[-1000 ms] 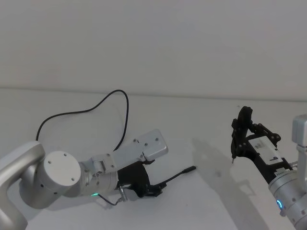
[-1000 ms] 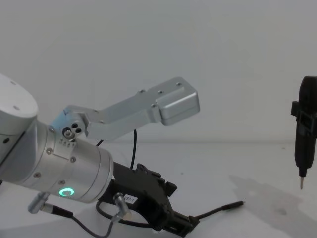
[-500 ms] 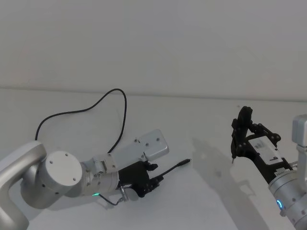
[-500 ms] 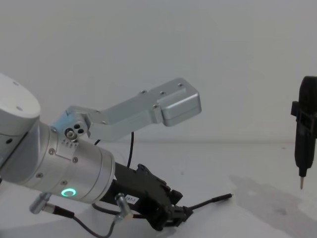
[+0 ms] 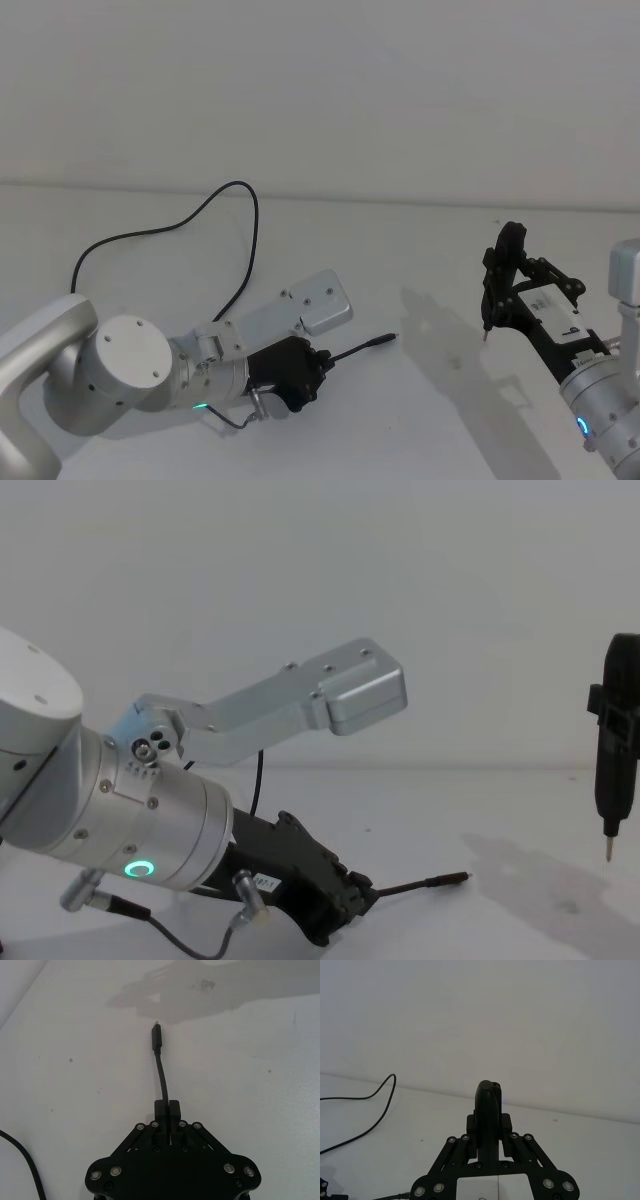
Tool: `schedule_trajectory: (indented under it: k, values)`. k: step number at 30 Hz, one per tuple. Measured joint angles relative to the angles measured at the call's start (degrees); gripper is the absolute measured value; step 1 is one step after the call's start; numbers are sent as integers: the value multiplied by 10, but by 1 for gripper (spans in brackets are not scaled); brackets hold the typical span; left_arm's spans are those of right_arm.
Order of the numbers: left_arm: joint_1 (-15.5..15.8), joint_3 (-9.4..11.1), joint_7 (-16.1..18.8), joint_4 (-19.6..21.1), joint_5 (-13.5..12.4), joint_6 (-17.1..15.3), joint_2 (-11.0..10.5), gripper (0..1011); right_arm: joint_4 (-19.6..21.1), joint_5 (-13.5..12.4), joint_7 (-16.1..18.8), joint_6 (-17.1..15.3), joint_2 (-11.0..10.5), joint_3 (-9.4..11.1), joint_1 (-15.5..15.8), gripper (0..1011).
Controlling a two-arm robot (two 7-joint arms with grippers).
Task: Pick up the data cable with the one hand.
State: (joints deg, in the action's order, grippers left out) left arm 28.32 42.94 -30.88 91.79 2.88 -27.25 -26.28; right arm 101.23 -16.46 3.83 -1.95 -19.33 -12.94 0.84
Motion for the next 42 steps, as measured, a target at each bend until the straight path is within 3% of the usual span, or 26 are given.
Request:
schedule_trajectory:
  k: [8,20,30,42]
  values:
    - [-2,-2,0,1,0,4,0,46,1,0,0,0,0,0,0,268]
    - [-20,-27,5,24,9,77,-12,44,27,-4,20,21,-3,5,6,268]
    - [-38,-62,-17,61,38,132,-44,44,62,-45,51,47,5,18,20,268]
    - [-51,-86,-35,88,61,162,-70,44,87,-104,85,79,26,33,35,268]
